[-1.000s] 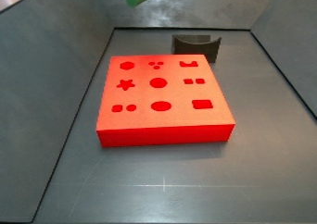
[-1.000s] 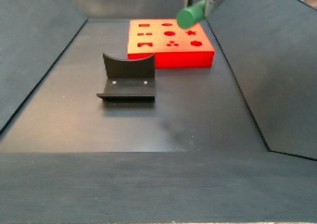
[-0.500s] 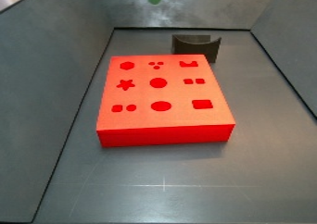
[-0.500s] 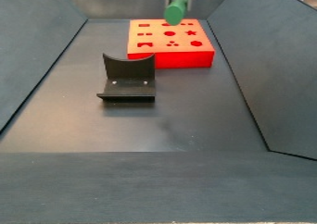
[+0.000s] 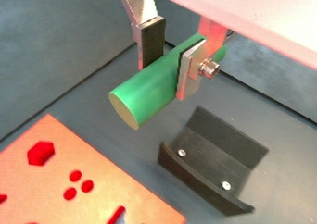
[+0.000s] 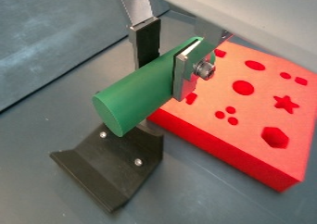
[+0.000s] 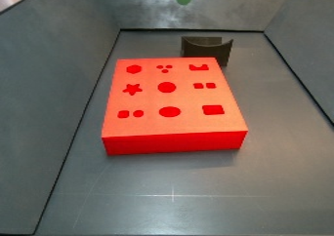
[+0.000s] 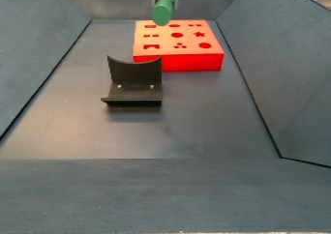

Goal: Pick up the round object. Move up. Place the round object on the fixture. Regrasp the round object. Move to above the board. Insert the round object.
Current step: Place the round object on the fixture.

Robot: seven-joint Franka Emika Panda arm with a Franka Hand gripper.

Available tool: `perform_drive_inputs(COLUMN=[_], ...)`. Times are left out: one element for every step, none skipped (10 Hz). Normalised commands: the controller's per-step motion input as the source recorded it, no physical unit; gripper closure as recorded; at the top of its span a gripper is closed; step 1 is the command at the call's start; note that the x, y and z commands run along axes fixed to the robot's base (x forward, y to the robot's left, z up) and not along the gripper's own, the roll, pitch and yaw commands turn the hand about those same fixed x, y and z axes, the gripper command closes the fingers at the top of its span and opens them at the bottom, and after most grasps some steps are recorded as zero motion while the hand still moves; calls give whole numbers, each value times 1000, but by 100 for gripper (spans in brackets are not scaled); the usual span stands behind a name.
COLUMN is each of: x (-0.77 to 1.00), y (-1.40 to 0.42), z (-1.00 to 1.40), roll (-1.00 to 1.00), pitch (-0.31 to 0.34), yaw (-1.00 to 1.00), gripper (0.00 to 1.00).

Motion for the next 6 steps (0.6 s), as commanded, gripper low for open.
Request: perform_drive_inputs(x=[1000,981,880,791,719,643], y=[-35,-31,-23,-19,343,330], z=[-24,-24,-20,-18,-107,-103], roll=[72,85,99,114,-1000,-1000], pitch=[77,91,106,120,55,61], yaw=[45,40,38,39,175,166], gripper=[100,100,100,100,100,100])
